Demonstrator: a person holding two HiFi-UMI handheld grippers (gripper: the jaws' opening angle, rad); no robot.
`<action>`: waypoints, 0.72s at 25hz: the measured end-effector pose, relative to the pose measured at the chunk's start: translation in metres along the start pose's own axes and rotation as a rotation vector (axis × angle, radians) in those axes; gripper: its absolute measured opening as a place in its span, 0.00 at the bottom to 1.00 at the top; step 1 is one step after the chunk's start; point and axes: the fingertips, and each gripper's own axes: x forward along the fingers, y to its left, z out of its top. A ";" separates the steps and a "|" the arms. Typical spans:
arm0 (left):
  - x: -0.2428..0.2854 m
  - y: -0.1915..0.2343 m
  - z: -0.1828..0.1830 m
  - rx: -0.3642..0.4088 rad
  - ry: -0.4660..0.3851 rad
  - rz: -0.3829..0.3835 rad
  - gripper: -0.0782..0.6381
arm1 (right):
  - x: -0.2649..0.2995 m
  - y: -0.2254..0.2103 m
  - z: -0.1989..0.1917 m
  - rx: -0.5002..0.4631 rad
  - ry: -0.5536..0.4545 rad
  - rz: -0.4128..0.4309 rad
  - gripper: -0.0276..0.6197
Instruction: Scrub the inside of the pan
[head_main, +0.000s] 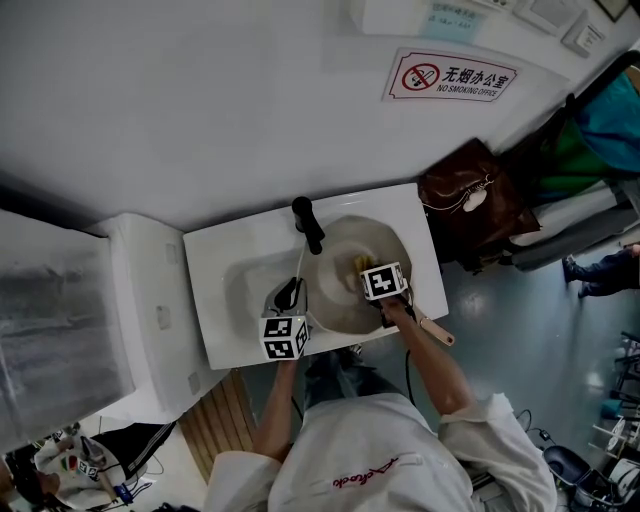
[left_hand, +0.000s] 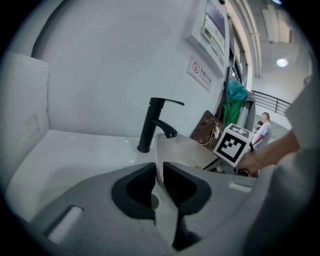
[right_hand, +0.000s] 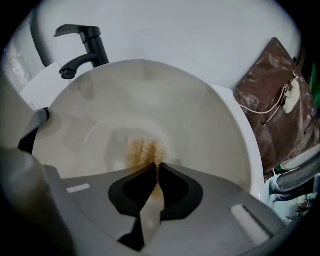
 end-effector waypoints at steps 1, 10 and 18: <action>0.000 0.000 0.000 0.000 0.000 0.000 0.18 | -0.002 0.000 0.000 0.004 0.003 0.001 0.08; 0.000 0.001 0.000 0.002 -0.001 0.002 0.18 | -0.025 0.034 0.012 0.037 -0.061 0.108 0.08; 0.000 0.000 0.000 0.002 0.002 0.005 0.18 | -0.027 0.090 -0.003 -0.060 -0.027 0.204 0.08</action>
